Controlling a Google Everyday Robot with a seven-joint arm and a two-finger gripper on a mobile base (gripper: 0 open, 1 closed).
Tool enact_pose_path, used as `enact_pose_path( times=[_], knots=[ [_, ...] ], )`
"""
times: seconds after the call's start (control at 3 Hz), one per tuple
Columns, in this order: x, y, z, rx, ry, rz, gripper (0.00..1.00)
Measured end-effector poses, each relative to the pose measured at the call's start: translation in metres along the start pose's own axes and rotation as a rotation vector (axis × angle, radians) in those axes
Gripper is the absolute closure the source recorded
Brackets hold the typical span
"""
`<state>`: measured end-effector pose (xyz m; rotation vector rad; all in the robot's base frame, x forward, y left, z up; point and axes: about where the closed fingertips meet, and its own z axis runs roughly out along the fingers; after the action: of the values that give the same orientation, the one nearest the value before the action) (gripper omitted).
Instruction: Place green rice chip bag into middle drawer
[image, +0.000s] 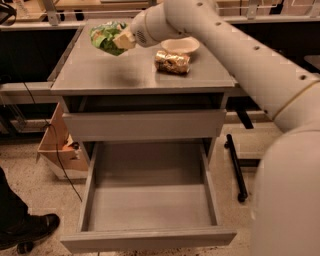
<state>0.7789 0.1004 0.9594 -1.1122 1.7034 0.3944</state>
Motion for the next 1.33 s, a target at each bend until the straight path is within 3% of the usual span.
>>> enact_pose_path(
  times=[0.67,1.33],
  knots=[
    [-0.002,0.067,-0.083,-0.206,-0.023,-0.073,1.0],
    [-0.003,0.081,-0.069,-0.254,-0.037,-0.081,1.0]
  ],
)
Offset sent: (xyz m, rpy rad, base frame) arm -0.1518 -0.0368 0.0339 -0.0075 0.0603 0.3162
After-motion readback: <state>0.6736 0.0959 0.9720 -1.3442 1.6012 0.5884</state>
